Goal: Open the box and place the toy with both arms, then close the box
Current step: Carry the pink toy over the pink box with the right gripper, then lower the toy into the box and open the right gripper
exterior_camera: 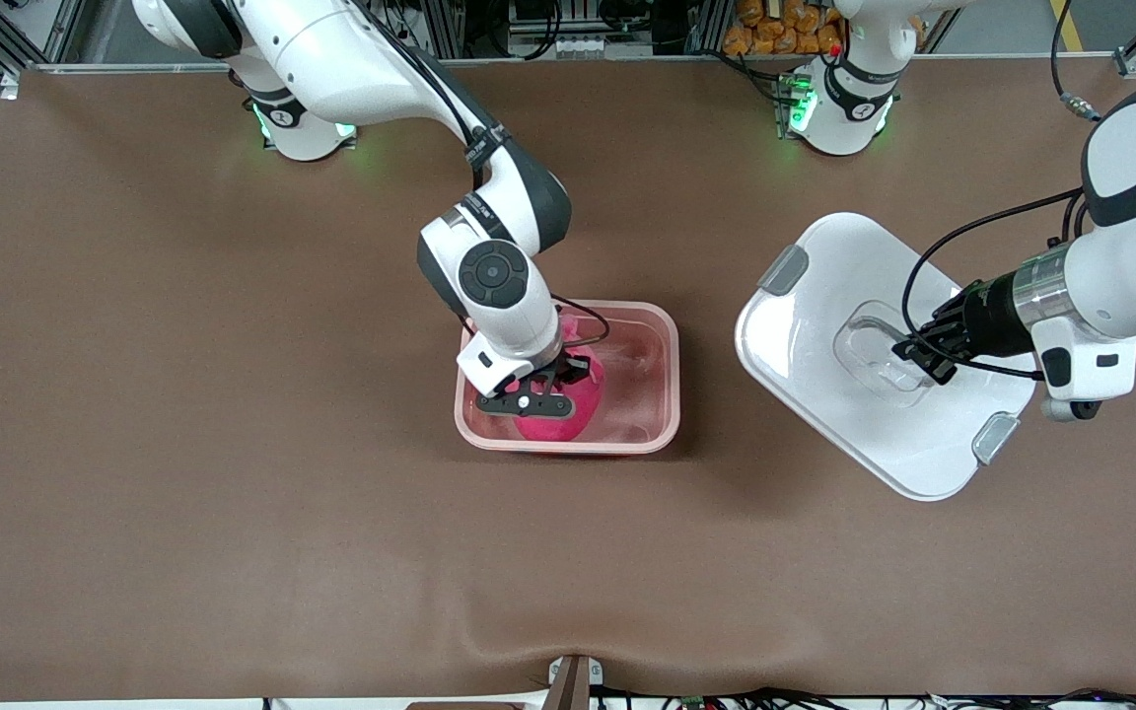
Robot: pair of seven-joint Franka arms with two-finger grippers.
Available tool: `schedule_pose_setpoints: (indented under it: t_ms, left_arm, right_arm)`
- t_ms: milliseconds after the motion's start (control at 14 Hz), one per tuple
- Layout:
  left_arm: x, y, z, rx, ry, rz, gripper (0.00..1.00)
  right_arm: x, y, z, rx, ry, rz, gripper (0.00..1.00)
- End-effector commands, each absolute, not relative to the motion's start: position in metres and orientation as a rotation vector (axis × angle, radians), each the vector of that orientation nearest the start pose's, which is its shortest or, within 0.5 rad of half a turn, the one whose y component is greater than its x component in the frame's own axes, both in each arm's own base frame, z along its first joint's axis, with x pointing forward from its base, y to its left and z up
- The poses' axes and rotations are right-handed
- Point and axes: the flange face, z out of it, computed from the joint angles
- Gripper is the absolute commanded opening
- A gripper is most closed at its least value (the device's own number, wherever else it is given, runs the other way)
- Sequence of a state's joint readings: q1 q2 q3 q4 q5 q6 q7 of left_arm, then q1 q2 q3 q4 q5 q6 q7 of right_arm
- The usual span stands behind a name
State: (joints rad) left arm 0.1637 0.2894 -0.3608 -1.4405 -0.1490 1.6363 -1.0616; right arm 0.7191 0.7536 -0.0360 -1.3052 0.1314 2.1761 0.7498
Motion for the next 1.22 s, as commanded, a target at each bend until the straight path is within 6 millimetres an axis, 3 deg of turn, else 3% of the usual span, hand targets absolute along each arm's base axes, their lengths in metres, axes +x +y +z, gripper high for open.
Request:
schedule_pose_setpoints:
  t_ms: [0,430,501,573,644,1002,1146]
  left_arm:
    - [0.619,-0.107,0.541,-2.977,-1.404,0.369,0.00]
    - [0.618,-0.099,0.542,-2.983,-1.383,0.381,0.00]
    - [0.618,-0.099,0.542,-2.981,-1.384,0.383,0.00]
    - [0.618,-0.099,0.542,-2.981,-1.384,0.383,0.00]
    - [0.618,-0.099,0.542,-2.981,-1.384,0.383,0.00]
    - [0.617,-0.095,0.543,-2.980,-1.382,0.387,0.00]
    - [0.618,-0.090,0.543,-2.981,-1.381,0.393,0.00]
  right_arm:
    - [0.565,0.513,0.275,-2.958,0.252,-0.085,0.00]
    - [0.544,0.544,0.234,-2.910,0.235,-0.146,0.01]
    - [0.542,0.545,0.227,-2.917,0.233,-0.140,0.17]
    - [0.541,0.545,0.222,-2.922,0.223,-0.138,0.62]
    - [0.539,0.546,0.215,-2.930,0.213,-0.137,1.00]
    - [0.540,0.548,0.222,-2.920,0.205,-0.154,1.00]
    - [0.543,0.547,0.234,-2.908,0.203,-0.169,1.00]
